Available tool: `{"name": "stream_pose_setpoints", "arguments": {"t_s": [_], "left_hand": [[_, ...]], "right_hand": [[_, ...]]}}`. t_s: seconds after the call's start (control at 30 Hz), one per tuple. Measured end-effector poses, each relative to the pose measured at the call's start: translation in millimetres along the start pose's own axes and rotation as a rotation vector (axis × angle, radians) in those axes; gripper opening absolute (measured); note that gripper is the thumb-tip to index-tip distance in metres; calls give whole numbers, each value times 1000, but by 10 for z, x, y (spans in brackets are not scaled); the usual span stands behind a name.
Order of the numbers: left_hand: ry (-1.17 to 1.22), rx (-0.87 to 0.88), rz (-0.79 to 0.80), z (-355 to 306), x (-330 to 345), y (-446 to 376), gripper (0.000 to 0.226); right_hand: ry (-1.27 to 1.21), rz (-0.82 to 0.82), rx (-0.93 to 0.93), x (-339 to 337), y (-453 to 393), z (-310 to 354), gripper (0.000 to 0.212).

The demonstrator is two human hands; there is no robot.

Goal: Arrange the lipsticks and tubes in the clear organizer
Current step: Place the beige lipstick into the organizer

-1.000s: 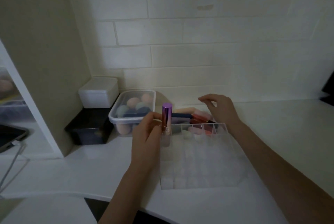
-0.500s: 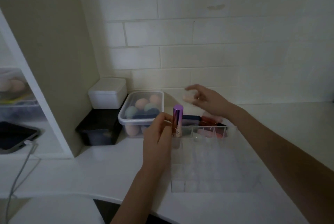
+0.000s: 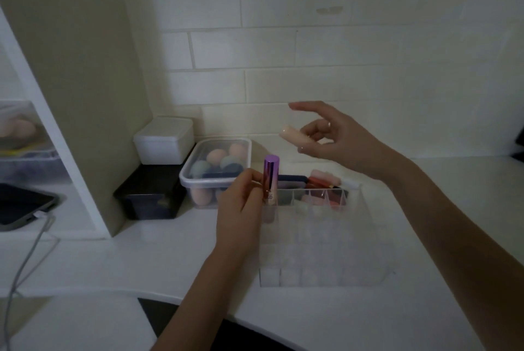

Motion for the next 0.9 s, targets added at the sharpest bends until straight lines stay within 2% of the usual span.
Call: {"name": "stream_pose_setpoints", "arguments": {"t_s": [0.17,0.4,0.57,0.7,0.9], "left_hand": [[-14,-27,3,17,-4,27,18],[15,-64,5,13,-35,88,18],[33,-84,11,10,-29,104,19],[30,-93,1,10,-41,101,19],[28,-63,16,0,-40,90,17]], "right_hand": [[33,-38,-25,-80,42,109,30],[19,38,29,-22,79,160,25],[31,51,-8,-23,92,205,30],[-80,29,-13,-68,67,183,39],[-514,151,10,29,64,126,35]]}}
Point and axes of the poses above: each hand's wrist, its own y-axis away from the middle knuckle, its own x-axis out of the palm, z = x × y, the point moved 8 cm from there along -y, towards the middle knuckle, and after that the axes turned 12 degrees about -y, right-handed, at the moved point
